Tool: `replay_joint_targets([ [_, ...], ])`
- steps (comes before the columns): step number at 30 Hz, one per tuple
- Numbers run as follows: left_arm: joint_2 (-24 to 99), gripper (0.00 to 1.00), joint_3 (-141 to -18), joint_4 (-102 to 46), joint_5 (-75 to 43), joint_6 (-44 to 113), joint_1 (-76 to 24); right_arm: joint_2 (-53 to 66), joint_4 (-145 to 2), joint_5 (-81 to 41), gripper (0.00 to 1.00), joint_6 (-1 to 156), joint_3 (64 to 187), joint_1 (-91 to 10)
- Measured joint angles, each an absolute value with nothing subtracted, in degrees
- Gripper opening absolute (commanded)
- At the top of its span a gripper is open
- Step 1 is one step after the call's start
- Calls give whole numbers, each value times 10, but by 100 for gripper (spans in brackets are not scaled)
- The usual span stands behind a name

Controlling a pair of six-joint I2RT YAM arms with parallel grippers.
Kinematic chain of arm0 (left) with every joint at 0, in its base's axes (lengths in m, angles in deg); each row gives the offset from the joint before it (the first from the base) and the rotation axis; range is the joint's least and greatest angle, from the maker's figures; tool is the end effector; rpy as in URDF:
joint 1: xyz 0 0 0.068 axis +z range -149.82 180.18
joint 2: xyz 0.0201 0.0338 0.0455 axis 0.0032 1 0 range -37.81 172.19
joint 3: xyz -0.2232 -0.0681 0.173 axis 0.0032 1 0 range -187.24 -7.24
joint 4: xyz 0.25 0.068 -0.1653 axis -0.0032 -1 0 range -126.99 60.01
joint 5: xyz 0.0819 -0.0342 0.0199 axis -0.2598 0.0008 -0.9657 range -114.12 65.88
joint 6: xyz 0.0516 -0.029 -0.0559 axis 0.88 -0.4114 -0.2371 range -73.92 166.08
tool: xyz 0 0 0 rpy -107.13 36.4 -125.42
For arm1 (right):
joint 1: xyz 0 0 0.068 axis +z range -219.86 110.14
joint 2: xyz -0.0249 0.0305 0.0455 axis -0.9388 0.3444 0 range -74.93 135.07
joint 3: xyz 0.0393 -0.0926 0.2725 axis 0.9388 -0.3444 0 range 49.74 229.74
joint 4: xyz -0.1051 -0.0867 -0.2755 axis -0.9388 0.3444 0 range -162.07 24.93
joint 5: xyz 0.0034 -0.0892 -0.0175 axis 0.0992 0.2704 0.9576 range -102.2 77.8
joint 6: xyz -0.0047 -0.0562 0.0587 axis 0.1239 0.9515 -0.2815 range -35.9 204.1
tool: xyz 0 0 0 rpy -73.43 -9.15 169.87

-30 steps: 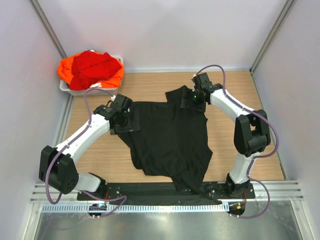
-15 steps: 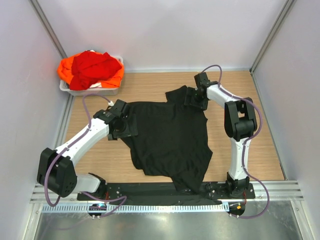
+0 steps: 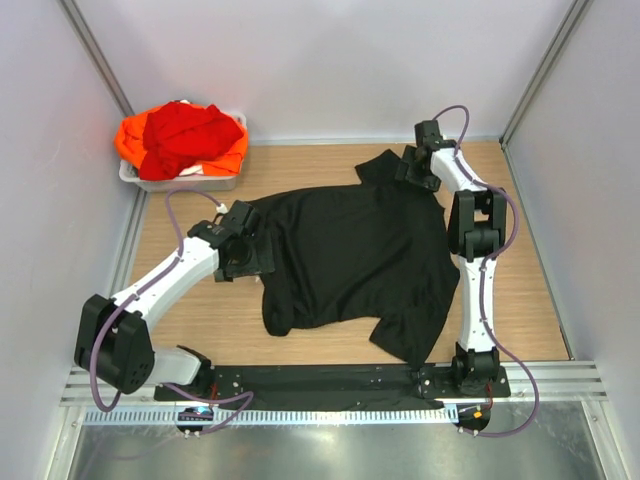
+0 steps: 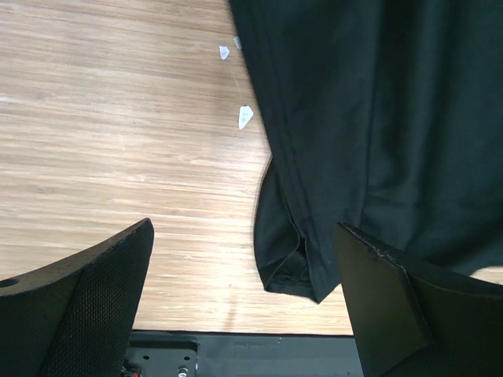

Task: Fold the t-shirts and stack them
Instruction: Flatten the tshirt out

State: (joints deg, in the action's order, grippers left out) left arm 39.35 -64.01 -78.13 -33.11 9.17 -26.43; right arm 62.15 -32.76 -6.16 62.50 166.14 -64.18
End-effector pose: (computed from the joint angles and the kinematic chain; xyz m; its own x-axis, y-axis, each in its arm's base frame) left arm 0.2783 -0.1272 0.2089 -0.9003 -0.2124 -0.3801 -0.1867 0.9769 -0.1035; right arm 0.5924 0.0514 0.1333 -0.8181 0.2866 -0.4986 0.2745 0.9564 0.0993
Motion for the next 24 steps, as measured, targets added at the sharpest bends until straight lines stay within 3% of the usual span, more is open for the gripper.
replay_joint_targets([
  [5,402,93,-639,-778,-329,91,-264,704,-294,-34,84,635,1807,-674],
  [10,399,91,-618,-764,-320,82,-273,719,-276,-31,93,643,1836,-684],
  [18,402,89,-594,-729,-313,54,-334,609,-252,-51,98,647,1717,-675],
  [24,468,84,-600,-674,-314,47,-334,390,-266,-75,98,642,1579,-669],
])
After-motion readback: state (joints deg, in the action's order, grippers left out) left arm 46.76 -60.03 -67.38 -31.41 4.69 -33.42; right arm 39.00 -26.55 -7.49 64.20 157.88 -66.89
